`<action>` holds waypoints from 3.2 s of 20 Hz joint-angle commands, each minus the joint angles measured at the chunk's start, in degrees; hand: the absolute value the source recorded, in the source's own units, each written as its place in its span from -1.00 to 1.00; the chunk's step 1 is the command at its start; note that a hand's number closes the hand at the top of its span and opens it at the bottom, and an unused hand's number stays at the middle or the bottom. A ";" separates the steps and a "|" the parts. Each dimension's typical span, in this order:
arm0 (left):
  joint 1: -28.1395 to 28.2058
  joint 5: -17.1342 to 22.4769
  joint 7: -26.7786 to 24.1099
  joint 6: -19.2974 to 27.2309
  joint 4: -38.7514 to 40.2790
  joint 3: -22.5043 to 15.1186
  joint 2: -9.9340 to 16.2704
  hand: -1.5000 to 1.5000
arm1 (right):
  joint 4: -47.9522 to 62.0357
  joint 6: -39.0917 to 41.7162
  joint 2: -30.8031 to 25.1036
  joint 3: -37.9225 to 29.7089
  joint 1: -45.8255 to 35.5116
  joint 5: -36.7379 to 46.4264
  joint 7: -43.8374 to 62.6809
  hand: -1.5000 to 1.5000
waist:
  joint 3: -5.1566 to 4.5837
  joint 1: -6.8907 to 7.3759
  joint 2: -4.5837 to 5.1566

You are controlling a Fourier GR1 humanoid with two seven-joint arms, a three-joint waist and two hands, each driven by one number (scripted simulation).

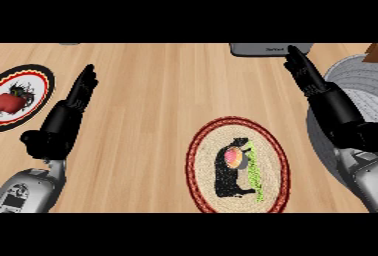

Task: Pick the cupcake from the placemat and place it in the basket

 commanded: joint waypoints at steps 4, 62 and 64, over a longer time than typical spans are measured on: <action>-3.11 1.29 -0.92 -4.79 1.07 -1.15 0.18 0.00 | 10.56 11.57 0.42 12.38 -8.29 3.65 12.58 1.00 | -0.83 4.37 -0.13; 7.60 1.58 -4.41 -12.43 -1.40 3.21 -3.04 0.00 | 18.76 55.75 18.82 24.80 -32.97 26.43 49.11 -1.00 | -0.61 1.23 -1.26; 3.36 1.07 -5.07 -13.49 3.60 4.59 -3.21 0.00 | 15.02 57.52 16.57 25.26 -29.14 29.74 46.31 -1.00 | -0.62 0.72 -1.21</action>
